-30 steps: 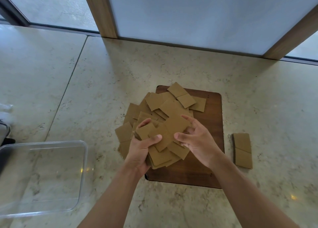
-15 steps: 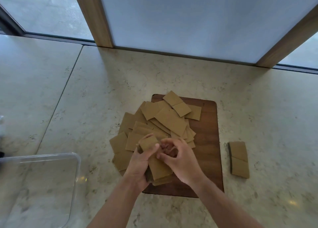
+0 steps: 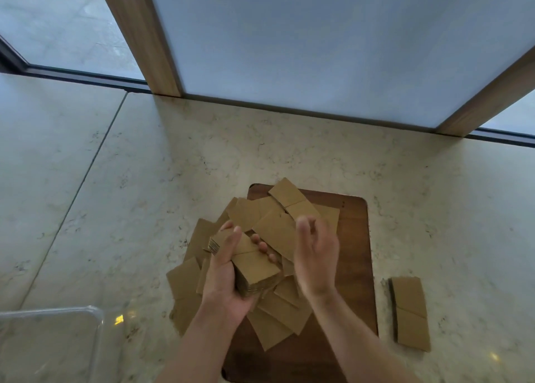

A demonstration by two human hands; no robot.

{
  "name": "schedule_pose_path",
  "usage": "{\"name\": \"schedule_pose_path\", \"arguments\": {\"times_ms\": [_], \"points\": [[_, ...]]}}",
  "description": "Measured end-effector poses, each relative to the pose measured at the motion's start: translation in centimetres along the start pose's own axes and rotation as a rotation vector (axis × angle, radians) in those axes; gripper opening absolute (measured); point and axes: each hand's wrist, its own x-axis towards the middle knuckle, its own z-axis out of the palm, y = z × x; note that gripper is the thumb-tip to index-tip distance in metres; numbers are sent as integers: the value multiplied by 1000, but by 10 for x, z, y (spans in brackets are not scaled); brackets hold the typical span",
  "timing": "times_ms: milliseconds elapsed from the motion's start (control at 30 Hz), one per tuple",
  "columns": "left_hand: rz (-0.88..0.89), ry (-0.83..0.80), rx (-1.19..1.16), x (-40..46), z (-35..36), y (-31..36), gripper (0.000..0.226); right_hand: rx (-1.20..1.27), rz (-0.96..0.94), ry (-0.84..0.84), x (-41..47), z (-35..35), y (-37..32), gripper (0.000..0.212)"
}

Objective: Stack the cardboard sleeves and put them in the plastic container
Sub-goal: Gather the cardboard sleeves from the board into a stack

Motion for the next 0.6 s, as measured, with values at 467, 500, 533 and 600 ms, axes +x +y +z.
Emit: {"name": "schedule_pose_path", "arguments": {"times_ms": [467,500,533,600], "points": [[100,-24,301,30,10,9,60,106,377,14,56,-34,-11,11],[100,-19,346,29,11,5,64,191,426,-96,42,-31,-14,13],[107,-12,397,28,11,3,65,217,440,-227,28,-27,-16,14],[114,18,453,26,7,-2,59,111,368,-373,8,-19,-14,13]]}}
